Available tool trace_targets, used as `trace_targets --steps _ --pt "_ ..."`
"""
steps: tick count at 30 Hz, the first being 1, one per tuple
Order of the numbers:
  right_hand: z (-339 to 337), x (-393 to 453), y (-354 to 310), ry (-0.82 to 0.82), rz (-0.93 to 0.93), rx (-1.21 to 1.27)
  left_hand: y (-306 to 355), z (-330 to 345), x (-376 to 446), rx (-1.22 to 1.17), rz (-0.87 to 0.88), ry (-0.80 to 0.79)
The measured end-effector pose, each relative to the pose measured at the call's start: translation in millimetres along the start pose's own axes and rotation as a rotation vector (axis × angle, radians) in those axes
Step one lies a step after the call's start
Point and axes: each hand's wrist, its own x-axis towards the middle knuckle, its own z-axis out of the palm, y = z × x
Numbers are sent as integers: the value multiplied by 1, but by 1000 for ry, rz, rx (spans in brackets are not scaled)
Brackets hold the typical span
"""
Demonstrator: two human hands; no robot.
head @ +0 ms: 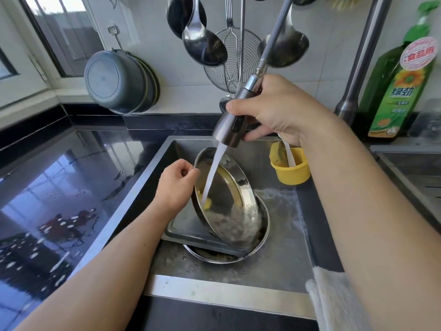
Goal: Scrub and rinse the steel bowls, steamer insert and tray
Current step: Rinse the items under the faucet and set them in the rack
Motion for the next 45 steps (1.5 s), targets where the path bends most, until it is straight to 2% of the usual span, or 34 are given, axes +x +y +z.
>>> trace_targets --steps 3,7,13,20,23,25,29,33,35,38,41,45 --pt "0 1 1 5 2 12 -1 3 -1 14 -12 -65" --pt "2 3 3 22 -4 25 -2 3 0 33 -16 -72" --pt "14 15 15 149 -47 45 -3 2 0 20 29 -145" --pt "9 23 36 409 -120 -265 -1 1 -3 67 66 -148" --pt "2 20 42 475 -125 -311 0 1 -4 100 68 -157" --pt "-9 17 40 456 -72 -416 1 2 -5 135 67 -170" --pt "-41 7 24 307 83 -640 8 5 -8 196 62 -173" --pt "-50 -2 13 123 136 -522 15 9 -11 255 107 -168" --pt "-48 -3 12 86 124 -460 19 8 -10 292 118 -197" --pt "-44 -1 14 96 108 -455 29 1 -3 449 173 -357" --pt "-49 -2 15 98 115 -481 41 -7 11 689 329 -579" --pt "-54 -5 14 115 107 -499 67 -12 31 1001 581 -765"
